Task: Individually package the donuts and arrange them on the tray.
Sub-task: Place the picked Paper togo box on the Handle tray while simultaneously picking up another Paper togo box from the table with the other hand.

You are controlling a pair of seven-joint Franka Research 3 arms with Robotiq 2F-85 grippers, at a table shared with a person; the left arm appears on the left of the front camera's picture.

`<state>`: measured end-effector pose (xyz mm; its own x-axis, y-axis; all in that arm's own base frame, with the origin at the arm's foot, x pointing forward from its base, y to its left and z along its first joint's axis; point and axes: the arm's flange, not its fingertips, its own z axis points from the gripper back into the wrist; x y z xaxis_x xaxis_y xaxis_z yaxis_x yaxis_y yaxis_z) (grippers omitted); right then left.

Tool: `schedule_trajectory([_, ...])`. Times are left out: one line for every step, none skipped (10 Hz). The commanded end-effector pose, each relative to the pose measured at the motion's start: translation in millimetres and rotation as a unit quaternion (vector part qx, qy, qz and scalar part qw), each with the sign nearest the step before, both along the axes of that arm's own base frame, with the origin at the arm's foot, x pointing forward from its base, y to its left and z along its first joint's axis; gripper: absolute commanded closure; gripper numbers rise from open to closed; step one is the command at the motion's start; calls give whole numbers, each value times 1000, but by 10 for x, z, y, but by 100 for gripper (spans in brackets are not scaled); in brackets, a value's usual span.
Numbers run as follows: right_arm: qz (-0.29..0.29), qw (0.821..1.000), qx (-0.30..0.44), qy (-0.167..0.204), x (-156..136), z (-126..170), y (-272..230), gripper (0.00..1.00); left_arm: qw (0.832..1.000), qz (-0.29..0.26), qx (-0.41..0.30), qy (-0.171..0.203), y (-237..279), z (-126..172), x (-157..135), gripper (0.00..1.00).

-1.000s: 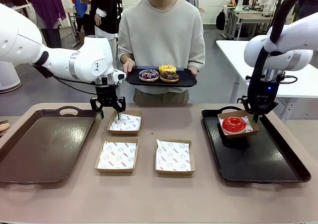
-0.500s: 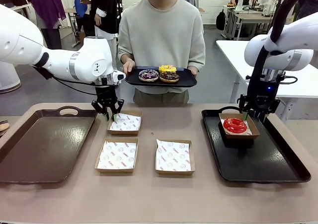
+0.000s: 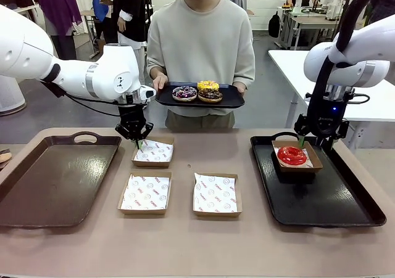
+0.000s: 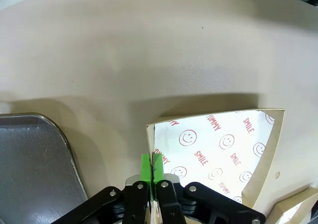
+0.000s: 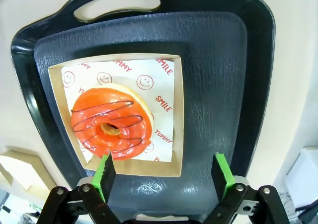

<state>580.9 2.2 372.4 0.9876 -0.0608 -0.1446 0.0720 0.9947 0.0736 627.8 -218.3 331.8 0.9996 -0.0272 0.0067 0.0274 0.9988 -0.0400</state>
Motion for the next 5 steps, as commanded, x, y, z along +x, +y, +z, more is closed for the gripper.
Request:
schedule_trajectory([6,1000,27,-14,-34,53,-20,0,1000,14,-1,7,15,24,22,100])
schedule_trajectory([6,999,44,-17,-86,100,-34,0,1000,15,0,2,17,50,9,100])
schedule_trajectory([14,996,82,-27,-190,205,-68,0,1000,21,-14,10,12,153,-32,100])
schedule_trajectory([19,988,143,-54,-370,380,-187,0,1000,11,-29,2,30,391,-109,100])
schedule_trajectory([16,982,175,-68,-475,470,-292,0,999,6,-48,6,53,534,-136,100])
